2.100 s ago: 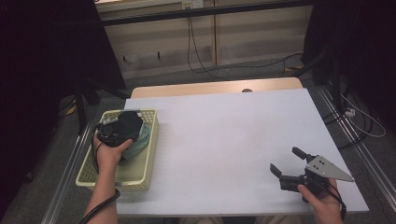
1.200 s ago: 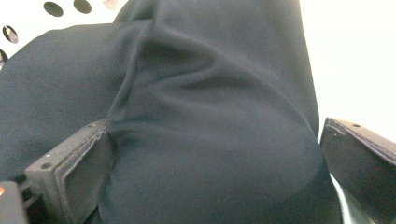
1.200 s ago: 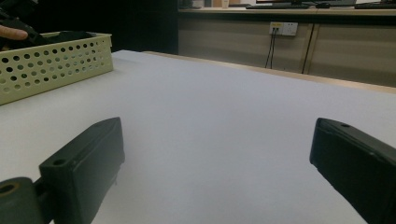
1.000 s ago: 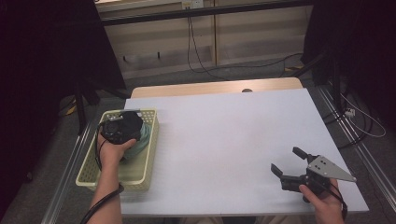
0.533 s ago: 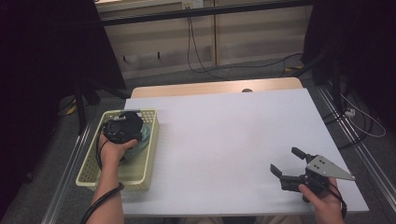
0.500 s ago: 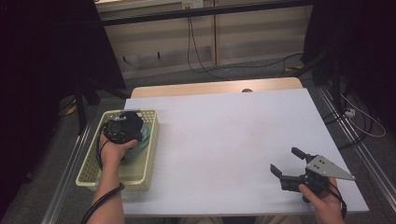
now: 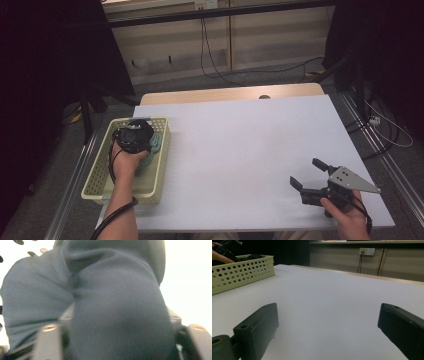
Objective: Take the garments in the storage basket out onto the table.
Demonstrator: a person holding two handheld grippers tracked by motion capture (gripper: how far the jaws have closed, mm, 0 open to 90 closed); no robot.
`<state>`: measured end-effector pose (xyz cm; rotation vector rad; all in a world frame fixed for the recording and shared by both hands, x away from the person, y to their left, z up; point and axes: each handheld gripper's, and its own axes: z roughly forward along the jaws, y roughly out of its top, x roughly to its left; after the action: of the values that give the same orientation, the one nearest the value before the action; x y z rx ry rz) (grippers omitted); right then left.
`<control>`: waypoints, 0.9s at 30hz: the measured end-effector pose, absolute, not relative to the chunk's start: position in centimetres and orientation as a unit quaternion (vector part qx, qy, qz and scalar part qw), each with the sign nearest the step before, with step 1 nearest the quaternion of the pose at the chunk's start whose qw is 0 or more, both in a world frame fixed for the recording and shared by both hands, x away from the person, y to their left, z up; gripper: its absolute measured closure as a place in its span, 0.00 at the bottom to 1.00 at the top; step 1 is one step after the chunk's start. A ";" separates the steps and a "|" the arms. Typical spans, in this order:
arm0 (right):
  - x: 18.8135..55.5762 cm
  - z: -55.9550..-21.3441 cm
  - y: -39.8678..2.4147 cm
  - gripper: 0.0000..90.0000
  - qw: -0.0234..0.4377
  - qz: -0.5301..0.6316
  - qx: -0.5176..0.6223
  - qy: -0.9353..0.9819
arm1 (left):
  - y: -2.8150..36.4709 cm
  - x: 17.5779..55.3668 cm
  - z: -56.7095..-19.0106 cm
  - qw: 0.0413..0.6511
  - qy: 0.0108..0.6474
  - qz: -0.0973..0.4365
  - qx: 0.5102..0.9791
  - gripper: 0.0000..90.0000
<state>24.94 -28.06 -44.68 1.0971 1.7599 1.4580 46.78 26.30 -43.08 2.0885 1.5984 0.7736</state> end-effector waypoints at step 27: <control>25.0 -44.7 -28.2 0.03 0.296 0.551 0.416 0.661 | 27.2 45.4 -37.2 0.246 0.595 0.210 0.736 0.73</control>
<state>24.97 -28.17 -44.67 1.1062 1.7572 1.4650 45.41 27.20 -37.23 2.0077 1.6244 0.5734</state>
